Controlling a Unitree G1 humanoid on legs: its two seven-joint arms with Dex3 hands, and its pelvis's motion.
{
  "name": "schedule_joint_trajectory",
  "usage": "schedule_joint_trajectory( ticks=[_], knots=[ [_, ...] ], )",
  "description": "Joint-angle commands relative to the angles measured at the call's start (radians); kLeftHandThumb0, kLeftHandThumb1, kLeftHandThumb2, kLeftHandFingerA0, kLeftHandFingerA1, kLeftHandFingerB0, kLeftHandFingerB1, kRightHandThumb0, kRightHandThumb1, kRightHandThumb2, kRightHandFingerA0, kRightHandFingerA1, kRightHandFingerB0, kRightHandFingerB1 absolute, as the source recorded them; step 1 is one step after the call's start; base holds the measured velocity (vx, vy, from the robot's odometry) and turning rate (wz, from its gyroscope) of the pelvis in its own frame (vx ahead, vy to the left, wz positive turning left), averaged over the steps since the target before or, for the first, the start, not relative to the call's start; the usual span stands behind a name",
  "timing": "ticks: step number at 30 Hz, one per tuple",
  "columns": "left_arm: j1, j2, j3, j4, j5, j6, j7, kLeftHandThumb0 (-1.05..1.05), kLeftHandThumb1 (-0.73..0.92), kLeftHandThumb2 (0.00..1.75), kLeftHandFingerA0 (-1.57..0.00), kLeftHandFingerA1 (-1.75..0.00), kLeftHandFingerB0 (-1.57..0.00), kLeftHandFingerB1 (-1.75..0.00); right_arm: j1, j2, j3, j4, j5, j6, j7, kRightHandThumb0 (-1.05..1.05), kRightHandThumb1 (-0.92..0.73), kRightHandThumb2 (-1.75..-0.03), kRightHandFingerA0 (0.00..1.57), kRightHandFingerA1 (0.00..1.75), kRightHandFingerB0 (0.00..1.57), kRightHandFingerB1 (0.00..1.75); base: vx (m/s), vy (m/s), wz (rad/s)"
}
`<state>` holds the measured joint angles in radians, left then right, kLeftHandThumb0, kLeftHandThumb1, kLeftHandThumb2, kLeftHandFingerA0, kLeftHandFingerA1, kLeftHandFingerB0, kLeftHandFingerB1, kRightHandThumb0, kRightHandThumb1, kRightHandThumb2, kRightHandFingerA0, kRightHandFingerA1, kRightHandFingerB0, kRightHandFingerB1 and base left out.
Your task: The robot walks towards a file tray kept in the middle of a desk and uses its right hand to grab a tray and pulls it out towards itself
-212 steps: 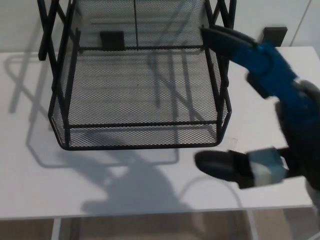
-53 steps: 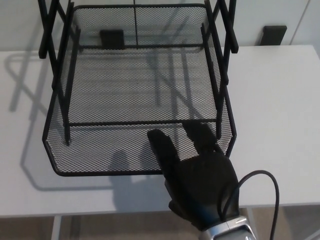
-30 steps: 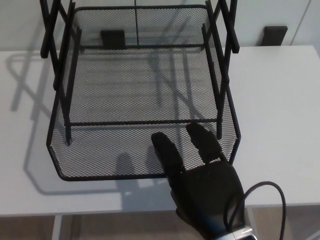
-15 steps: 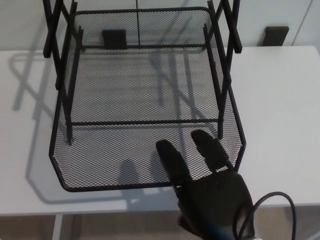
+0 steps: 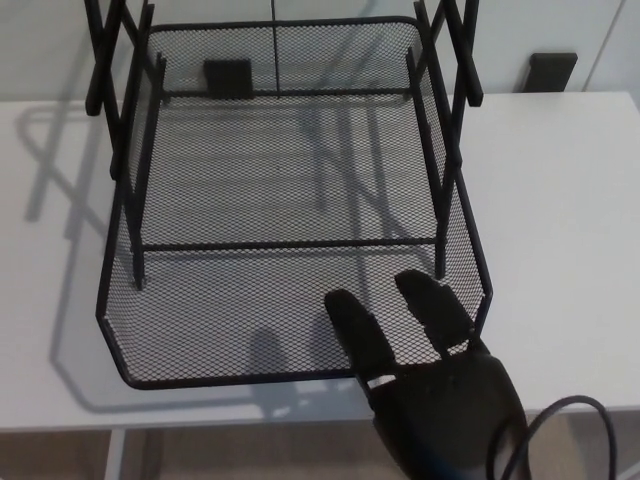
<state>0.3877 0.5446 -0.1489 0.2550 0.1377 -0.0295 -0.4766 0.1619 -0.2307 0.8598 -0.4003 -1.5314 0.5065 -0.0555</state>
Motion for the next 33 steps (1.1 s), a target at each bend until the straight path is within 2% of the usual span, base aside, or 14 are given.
schedule_joint_trajectory(
  ticks=[1,2,9,10,12,13,17,18,19,23,24,27,28,33],
  knots=[
    [0.015,0.04,0.001,-0.012,0.018,-0.023,-0.019,-0.49,0.6,0.58,-0.54,-0.37,-0.31,-0.32,0.351,0.008,0.271,-0.204,-0.071,-0.049,-0.024,-0.72,-0.5,-0.55,0.02,0.52,0.12,0.41,0.0,0.0,0.0],
    [0.016,0.044,0.0,-0.015,0.023,-0.032,-0.018,-0.51,0.61,0.59,-0.55,-0.38,-0.31,-0.32,0.362,0.003,0.291,-0.25,-0.073,-0.068,-0.013,-0.78,-0.46,-0.82,0.02,0.48,0.07,0.47,0.0,0.0,0.0],
    [0.008,0.025,0.007,0.007,-0.008,-0.02,-0.034,-0.49,0.59,0.58,-0.55,-0.39,-0.28,-0.31,0.426,-0.031,0.363,-0.483,-0.018,-0.186,0.036,-0.75,-0.43,-0.82,0.04,0.5,0.07,0.5,0.0,0.0,0.0],
    [0.014,0.024,0.017,0.014,-0.033,-0.041,-0.051,-0.5,0.59,0.58,-0.54,-0.39,-0.28,-0.32,0.436,-0.043,0.376,-0.536,-0.003,-0.223,0.028,-0.39,-0.15,-0.84,0.05,0.56,0.0,0.52,0.0,0.0,0.0],
    [0.03,0.037,0.017,-0.012,-0.022,-0.041,-0.047,-0.51,0.59,0.58,-0.54,-0.38,-0.28,-0.31,0.445,-0.052,0.386,-0.576,-0.008,-0.261,0.009,-0.4,-0.15,-0.84,0.04,0.56,0.0,0.52,0.0,0.0,0.0],
    [0.033,0.038,0.019,-0.015,-0.023,-0.041,-0.047,-0.51,0.59,0.58,-0.54,-0.38,-0.29,-0.32,0.45,-0.055,0.386,-0.586,-0.013,-0.272,0.006,-0.89,-0.57,-0.6,0.05,0.6,0.09,0.47,0.0,0.0,0.0],
    [0.039,0.044,0.021,-0.013,-0.024,-0.047,-0.055,-0.51,0.59,0.58,-0.53,-0.38,-0.28,-0.31,0.398,-0.066,0.373,-0.647,0.006,-0.333,-0.088,-0.93,-0.7,-0.62,0.08,0.67,0.1,0.51,0.0,0.0,0.0],
    [0.028,0.042,0.012,0.005,-0.01,-0.052,-0.048,-0.52,0.59,0.58,-0.52,-0.38,-0.29,-0.32,0.379,-0.059,0.366,-0.647,0.027,-0.344,-0.111,-0.96,-0.54,-0.86,0.1,0.65,0.13,0.55,0.0,0.0,0.0],
    [0.025,0.041,0.008,0.012,-0.004,-0.055,-0.045,-0.52,0.59,0.58,-0.52,-0.38,-0.29,-0.32,0.372,-0.057,0.364,-0.647,0.035,-0.348,-0.119,-0.96,-0.54,-0.86,0.1,0.65,0.13,0.55,0.0,0.0,0.0],
    [0.028,0.034,0.008,0.0,-0.003,-0.037,-0.04,-0.51,0.58,0.58,-0.53,-0.38,-0.29,-0.31,0.321,-0.021,0.316,-0.647,0.13,-0.373,-0.101,-0.95,-0.49,-0.81,0.12,0.72,0.11,0.58,0.0,0.0,0.0],
    [0.024,0.031,0.006,0.008,-0.001,-0.038,-0.037,-0.52,0.59,0.58,-0.55,-0.39,-0.29,-0.32,0.315,-0.007,0.299,-0.647,0.169,-0.384,-0.087,-0.89,-0.6,-0.59,0.08,0.78,0.13,0.6,0.0,0.0,0.0],
    [0.024,0.024,0.006,0.003,-0.001,-0.023,-0.033,-0.49,0.59,0.58,-0.55,-0.39,-0.28,-0.31,0.312,-0.001,0.25,-0.647,0.278,-0.414,-0.062,-0.71,-0.44,-0.81,0.09,0.69,0.12,0.6,0.0,0.0,0.0],
    [0.025,0.023,0.003,-0.002,0.004,-0.022,-0.03,-0.49,0.59,0.58,-0.56,-0.39,-0.28,-0.31,0.314,-0.006,0.232,-0.647,0.302,-0.427,-0.066,-0.73,-0.58,-0.57,0.04,0.8,0.13,0.62,0.0,0.0,0.0],
    [0.023,0.024,-0.004,-0.01,0.015,0.001,-0.027,-0.47,0.59,0.58,-0.55,-0.39,-0.28,-0.31,0.273,-0.032,0.124,-0.647,0.384,-0.509,-0.155,-0.67,-0.64,-0.59,0.15,0.76,0.17,0.59,0.0,0.0,0.0]
  ],
)
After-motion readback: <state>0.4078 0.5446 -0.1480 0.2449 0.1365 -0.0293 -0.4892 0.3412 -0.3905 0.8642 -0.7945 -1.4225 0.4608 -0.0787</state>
